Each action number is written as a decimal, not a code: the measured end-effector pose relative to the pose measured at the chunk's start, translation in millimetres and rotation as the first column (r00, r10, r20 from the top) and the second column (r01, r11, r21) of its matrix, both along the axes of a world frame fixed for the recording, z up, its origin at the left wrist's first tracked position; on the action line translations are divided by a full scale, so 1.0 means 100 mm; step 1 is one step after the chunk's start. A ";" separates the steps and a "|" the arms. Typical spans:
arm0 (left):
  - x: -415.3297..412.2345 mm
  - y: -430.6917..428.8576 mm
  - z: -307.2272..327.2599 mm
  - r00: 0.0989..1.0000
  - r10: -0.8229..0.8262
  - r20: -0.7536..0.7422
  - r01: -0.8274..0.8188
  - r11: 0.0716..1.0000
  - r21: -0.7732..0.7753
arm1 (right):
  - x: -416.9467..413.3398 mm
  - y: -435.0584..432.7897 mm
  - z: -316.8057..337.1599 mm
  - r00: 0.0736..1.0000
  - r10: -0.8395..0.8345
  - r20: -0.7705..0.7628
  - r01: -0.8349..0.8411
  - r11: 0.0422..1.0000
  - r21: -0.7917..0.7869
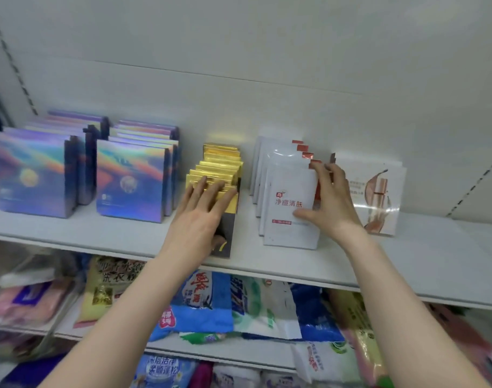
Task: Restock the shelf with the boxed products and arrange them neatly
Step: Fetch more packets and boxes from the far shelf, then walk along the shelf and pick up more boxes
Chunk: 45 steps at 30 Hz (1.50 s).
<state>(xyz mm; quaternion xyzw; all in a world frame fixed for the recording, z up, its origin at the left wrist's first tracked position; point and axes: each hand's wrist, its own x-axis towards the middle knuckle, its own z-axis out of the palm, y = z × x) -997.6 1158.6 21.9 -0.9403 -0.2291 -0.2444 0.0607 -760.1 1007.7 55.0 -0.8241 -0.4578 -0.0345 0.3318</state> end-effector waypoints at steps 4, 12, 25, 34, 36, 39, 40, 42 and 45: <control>0.00 -0.04 0.01 0.999 0.032 -0.003 -0.032 0.999 -0.007 | 0.08 0.04 -0.15 0.993 0.050 0.102 -0.051 0.999 0.005; -0.02 -0.13 0.06 0.997 0.074 -0.014 -0.074 0.997 -0.008 | 0.05 0.04 -0.18 0.949 -0.021 0.315 0.045 0.996 -0.071; -0.23 -0.40 -0.03 0.946 -0.099 0.309 0.143 0.982 -0.124 | -0.85 -0.72 -0.37 0.961 -0.214 0.177 0.194 0.974 0.121; -0.13 -1.20 -0.58 0.918 -0.240 0.314 0.374 0.786 -0.492 | -1.34 -1.83 -1.00 0.888 -0.461 -0.015 0.459 0.882 0.107; -0.04 -1.48 -0.73 0.921 -0.256 0.292 0.382 0.736 -0.558 | -1.38 -2.14 -1.15 0.851 -0.524 -0.042 0.525 0.845 0.097; 0.13 -1.90 -0.94 0.925 -0.307 0.224 0.377 0.676 -0.633 | -1.40 -2.63 -1.33 0.801 -0.589 -0.101 0.597 0.799 0.075; 0.21 -2.04 -1.00 0.921 -0.329 0.209 0.383 0.663 -0.643 | -1.39 -2.81 -1.38 0.786 -0.608 -0.115 0.617 0.784 0.069; 0.39 -2.37 -1.09 0.907 -0.373 0.195 0.403 0.638 -0.656 | -1.34 -3.18 -1.47 0.742 -0.657 -0.134 0.667 0.744 0.047; 0.74 -2.92 -1.20 0.885 -0.435 0.163 0.419 0.595 -0.686 | -1.16 -3.78 -1.58 0.665 -0.732 -0.151 0.741 0.671 0.009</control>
